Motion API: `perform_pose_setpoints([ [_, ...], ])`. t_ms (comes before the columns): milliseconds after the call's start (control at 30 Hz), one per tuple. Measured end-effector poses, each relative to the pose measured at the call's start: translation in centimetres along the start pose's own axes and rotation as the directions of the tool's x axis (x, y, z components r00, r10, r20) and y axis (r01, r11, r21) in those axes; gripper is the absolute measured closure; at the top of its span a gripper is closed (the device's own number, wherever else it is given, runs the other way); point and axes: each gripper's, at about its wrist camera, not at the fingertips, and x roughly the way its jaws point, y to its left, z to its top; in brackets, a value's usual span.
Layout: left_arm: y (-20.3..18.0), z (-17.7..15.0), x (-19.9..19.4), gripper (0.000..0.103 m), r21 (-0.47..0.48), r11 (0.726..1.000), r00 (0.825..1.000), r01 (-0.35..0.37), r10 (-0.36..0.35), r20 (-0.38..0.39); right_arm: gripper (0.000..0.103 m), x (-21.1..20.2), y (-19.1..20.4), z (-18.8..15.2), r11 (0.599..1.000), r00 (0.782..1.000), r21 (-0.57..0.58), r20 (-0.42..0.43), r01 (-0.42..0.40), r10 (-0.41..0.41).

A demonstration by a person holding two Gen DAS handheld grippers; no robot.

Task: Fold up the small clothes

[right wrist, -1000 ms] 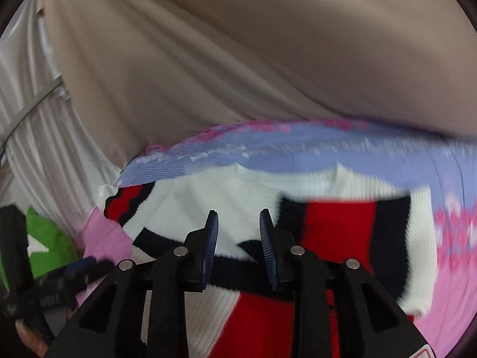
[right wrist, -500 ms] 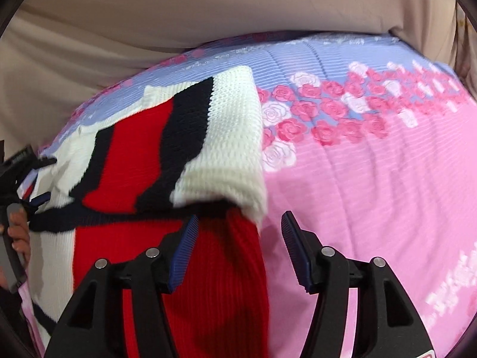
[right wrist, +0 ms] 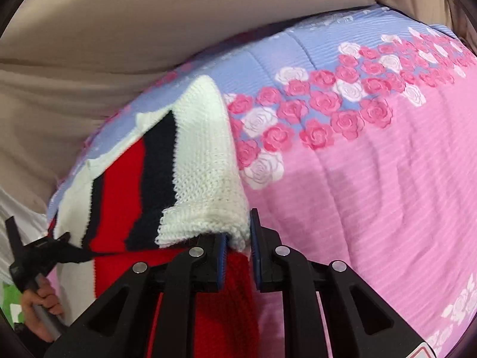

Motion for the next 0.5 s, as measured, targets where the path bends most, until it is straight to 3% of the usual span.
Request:
perform_pose_setpoints([
  [100, 0.9, 0.2, -0.3, 0.096, -0.008, 1.0, 1.0, 0.016, -0.016, 0.002, 0.086, -3.6, 1.2, -0.3, 1.0, 0.997, 0.007, 0.068, 0.026, -0.026],
  [233, 1.1, -0.5, -0.5, 0.096, -0.013, 1.0, 1.0, 0.023, -0.023, 0.013, 0.081, -7.3, 4.4, 0.2, 0.997, 0.981, -0.07, 0.19, 0.042, -0.028],
  [333, 1.2, -0.6, -0.5, 0.096, -0.015, 1.0, 0.999, 0.025, -0.025, 0.022, 0.082, -5.8, 6.0, 1.2, 0.993, 0.99, -0.12, 0.139, -0.023, 0.04],
  [433, 2.5, -0.4, -1.2, 0.092, -0.075, 0.993, 0.996, 0.086, -0.087, -0.003, 0.088, 1.5, 5.8, 0.0, 0.986, 0.997, -0.161, -0.038, 0.053, -0.059],
  [467, 3.4, -0.2, -2.0, 0.088, -0.098, 0.99, 0.994, 0.106, -0.106, 0.007, 0.091, 3.4, 5.0, -0.8, 0.986, 0.995, -0.152, -0.068, 0.061, -0.072],
  [500, 4.9, 0.1, -3.4, 0.074, -0.124, 0.985, 0.993, 0.117, -0.112, 0.048, 0.092, 3.1, 4.9, -1.0, 0.987, 0.998, -0.149, -0.003, 0.059, -0.06],
])
